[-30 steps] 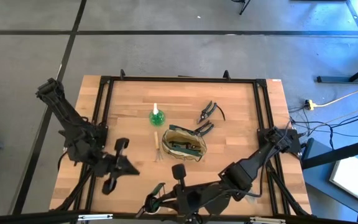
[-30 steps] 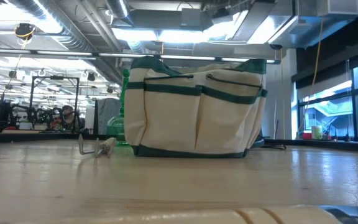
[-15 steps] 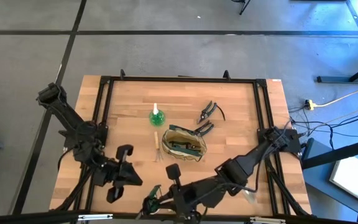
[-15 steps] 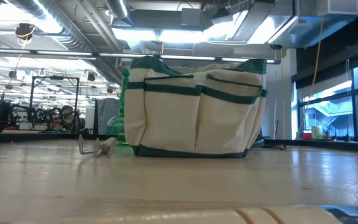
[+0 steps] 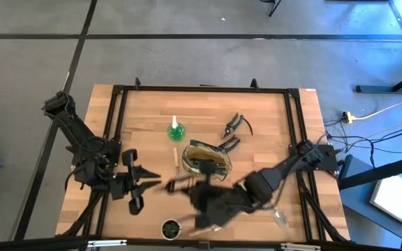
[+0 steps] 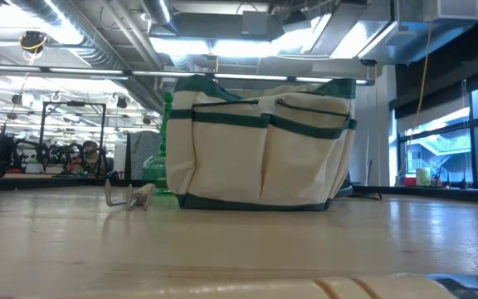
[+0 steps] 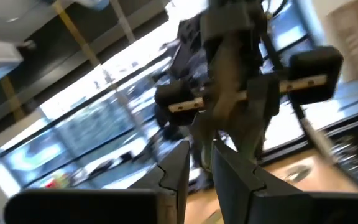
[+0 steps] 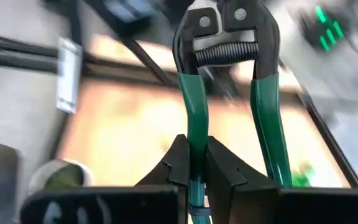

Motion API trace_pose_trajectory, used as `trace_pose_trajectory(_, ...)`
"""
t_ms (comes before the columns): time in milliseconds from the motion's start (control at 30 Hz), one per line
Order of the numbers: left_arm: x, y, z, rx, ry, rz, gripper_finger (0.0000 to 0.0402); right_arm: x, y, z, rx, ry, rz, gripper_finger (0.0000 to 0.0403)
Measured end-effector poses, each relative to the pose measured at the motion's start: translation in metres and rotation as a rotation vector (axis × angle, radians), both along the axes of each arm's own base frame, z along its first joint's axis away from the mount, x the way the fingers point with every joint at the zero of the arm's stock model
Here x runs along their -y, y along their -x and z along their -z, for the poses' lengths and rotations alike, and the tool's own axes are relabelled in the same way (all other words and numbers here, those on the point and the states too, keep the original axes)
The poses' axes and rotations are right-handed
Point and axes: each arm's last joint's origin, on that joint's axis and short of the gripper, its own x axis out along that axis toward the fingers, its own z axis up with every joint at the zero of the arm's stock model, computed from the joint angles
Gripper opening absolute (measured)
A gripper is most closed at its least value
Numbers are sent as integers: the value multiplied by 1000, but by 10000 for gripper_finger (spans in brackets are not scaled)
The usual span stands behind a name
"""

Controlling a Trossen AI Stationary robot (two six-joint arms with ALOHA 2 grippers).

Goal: Pick & Place Garden tools in Gardening bag
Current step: Put the green pruning shears into the green gardening bag

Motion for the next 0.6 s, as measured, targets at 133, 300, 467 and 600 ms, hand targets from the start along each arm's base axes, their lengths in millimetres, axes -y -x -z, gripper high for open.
trace_pose_trajectory(133, -1, 1, -1, -9, 8, -51, 59, 39, -3, 15, -175, -12, 157, 23)
trace_pose_trajectory(300, -2, 1, -1, -6, 15, -52, 61, 94, -2, 33, -457, -121, 354, 23)
trace_pose_trajectory(467, -2, 1, -1, -6, 14, -52, 56, 118, -5, 45, -606, -205, 429, 23)
trace_pose_trajectory(600, -1, 2, -1, -9, 15, -51, 56, 119, -16, 58, -687, -284, 329, 23)
